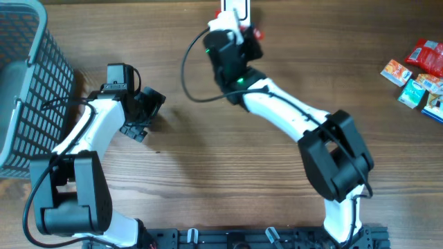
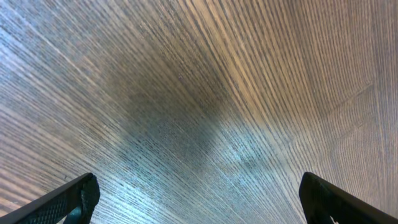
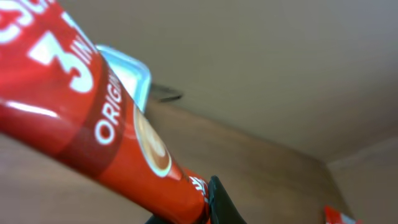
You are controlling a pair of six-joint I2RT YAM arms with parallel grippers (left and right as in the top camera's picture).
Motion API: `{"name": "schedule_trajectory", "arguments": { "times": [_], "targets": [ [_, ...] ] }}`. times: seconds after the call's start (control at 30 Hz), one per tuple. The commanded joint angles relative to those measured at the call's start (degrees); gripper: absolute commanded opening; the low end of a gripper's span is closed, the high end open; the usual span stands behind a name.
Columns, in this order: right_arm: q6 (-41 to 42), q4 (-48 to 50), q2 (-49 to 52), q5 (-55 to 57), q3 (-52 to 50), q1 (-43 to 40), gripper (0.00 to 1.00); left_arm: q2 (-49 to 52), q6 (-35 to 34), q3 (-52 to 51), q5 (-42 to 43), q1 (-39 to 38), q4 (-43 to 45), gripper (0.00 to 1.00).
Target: Scan the item barcode
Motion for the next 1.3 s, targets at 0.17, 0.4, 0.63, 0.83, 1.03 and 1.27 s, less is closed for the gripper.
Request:
{"name": "schedule_trajectory", "arguments": {
  "times": [0.17, 0.4, 0.63, 0.83, 1.03, 1.27],
  "targets": [
    [-40.4, 24.5, 8.5, -0.5, 0.9, -5.8, 0.05, 0.1, 0.9, -0.2, -1.2, -0.2, 0.0, 1.0],
    [-52.3, 32.5, 12.1, -8.6, 0.9, -6.4, 0.05, 0.1, 0.9, -0.2, -1.2, -0.2, 0.0, 1.0],
    [-52.3, 34.4, 13.4, -9.8, 0.9, -7.2, 0.05, 0.1, 0.9, -0.2, -1.2, -0.2, 0.0, 1.0],
    [-51.8, 19.3, 13.4, -12.2, 0.9, -8.7, 0.05, 0.1, 0.9, -0.2, -1.2, -0.2, 0.0, 1.0],
    [-55.3, 16.9, 13.4, -13.8, 0.9, -8.9, 0.05, 0.1, 0.9, -0.2, -1.2, -0.2, 0.0, 1.0],
    [-56.0, 22.3, 13.4, -16.9, 0.9, -9.0, 0.05, 0.1, 0.9, -0.2, -1.2, -0.2, 0.0, 1.0]
  ]
}}
